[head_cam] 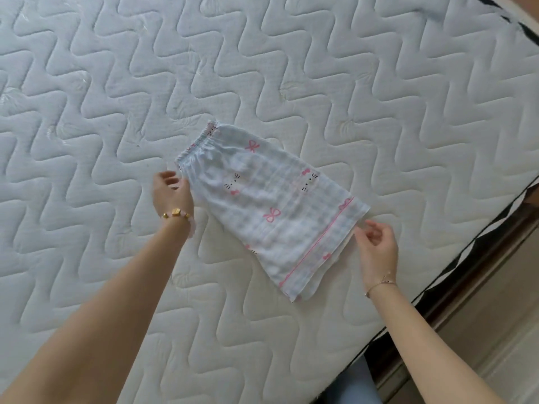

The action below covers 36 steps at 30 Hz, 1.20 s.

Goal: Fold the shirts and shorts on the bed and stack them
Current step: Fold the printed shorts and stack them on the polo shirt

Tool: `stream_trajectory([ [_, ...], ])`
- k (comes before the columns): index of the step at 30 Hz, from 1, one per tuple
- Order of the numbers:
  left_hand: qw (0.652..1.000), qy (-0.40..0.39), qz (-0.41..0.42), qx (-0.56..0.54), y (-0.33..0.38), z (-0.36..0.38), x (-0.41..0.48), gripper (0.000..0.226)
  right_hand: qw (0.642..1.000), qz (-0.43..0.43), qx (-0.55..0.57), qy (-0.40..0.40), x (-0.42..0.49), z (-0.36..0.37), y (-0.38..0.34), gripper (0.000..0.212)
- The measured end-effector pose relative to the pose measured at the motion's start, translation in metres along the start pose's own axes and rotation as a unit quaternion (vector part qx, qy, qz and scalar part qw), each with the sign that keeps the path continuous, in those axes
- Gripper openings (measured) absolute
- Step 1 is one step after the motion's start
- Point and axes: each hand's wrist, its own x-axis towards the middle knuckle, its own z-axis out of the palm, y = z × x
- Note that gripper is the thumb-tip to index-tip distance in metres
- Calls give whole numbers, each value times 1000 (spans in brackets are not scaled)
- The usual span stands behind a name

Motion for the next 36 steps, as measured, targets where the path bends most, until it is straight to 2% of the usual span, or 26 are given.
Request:
stream_trajectory([
  [2,998,-18,-54,9,-18,-5,-4,39,994,-64,-85,-1,14,0,-3,35],
  [5,972,-148,-157,-89,-31,-3,-20,47,977,-118,-172,-32,40,4,-11,51],
  [7,957,-196,-175,-121,-35,4,-36,44,970,-128,-193,-71,57,9,-19,52],
  [9,941,-209,-196,-179,-36,10,-54,32,963,-119,-201,-132,71,14,-26,48],
  [12,923,-205,-233,-226,-41,19,-82,16,939,-124,-244,-211,86,21,-36,39],
  [16,915,-171,-277,-239,-54,30,-124,25,908,-106,-279,-295,104,28,-48,28],
  [19,911,-153,-301,-236,-64,38,-164,14,871,-101,-312,-366,118,27,-52,25],
  [21,898,-161,-323,-252,-69,43,-190,25,845,-98,-334,-406,124,25,-52,19],
  [24,888,-173,-342,-253,-73,47,-217,36,835,-86,-329,-432,130,21,-53,12],
  [28,905,-145,-337,-214,-71,47,-236,28,830,-69,-330,-445,128,10,-54,16],
  [32,916,-96,-344,-181,-80,42,-264,22,787,-57,-392,-473,122,-14,-38,6],
  [36,895,-103,-389,-192,-97,39,-293,30,772,-52,-413,-480,118,-35,-27,3],
])
